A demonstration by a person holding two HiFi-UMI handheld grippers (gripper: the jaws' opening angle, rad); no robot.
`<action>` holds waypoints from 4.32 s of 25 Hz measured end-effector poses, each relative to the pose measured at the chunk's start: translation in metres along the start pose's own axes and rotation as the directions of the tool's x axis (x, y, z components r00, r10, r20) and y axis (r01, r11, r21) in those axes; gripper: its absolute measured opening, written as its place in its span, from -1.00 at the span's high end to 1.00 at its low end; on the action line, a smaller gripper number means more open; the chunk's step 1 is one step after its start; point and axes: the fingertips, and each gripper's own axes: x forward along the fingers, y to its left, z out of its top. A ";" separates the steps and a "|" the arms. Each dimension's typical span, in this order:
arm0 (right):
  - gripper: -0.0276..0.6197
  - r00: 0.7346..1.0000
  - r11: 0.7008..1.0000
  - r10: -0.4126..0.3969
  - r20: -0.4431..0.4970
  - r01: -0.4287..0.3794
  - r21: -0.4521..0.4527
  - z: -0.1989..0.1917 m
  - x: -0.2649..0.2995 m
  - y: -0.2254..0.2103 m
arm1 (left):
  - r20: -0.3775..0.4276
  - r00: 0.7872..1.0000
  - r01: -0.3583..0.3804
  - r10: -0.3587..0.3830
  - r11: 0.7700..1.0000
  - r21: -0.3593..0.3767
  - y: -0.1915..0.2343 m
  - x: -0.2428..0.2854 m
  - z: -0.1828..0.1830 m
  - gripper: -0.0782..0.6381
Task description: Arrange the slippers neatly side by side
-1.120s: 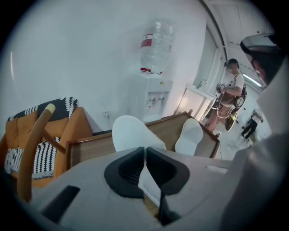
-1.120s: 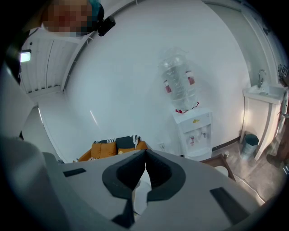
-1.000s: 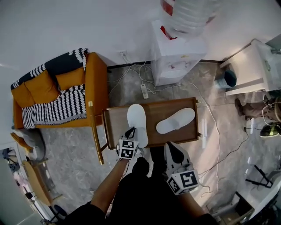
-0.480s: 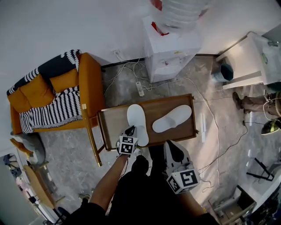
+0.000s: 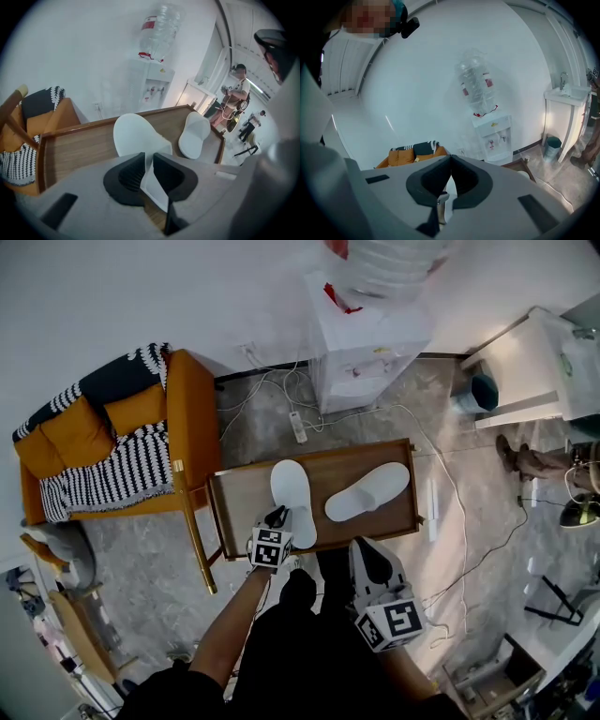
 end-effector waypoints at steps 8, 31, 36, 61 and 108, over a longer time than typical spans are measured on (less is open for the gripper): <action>0.88 1.000 1.000 0.008 0.005 -0.007 -0.016 -0.002 -0.004 0.004 | 0.040 0.999 0.003 0.000 0.998 -0.057 0.000 -0.012 0.005 0.36; 0.88 0.997 0.997 0.029 0.078 -0.024 -0.070 0.001 -0.042 0.042 | 0.453 0.890 -0.008 0.039 0.998 -0.069 -0.057 -0.232 0.091 0.73; 0.88 0.996 0.998 -0.025 0.083 0.030 -0.062 0.003 -0.041 0.023 | 0.520 0.854 0.046 -0.021 0.998 -0.035 -0.088 -0.274 0.117 0.73; 0.71 0.923 0.956 -0.231 -0.307 0.274 0.103 -0.110 0.050 -0.150 | 0.553 0.831 0.059 -0.056 0.998 0.011 -0.117 -0.258 0.180 0.73; 0.84 0.832 0.967 -0.224 -0.507 0.128 -0.218 -0.169 0.080 -0.135 | 0.561 0.828 0.057 0.000 0.995 -0.084 -0.087 -0.271 0.156 0.73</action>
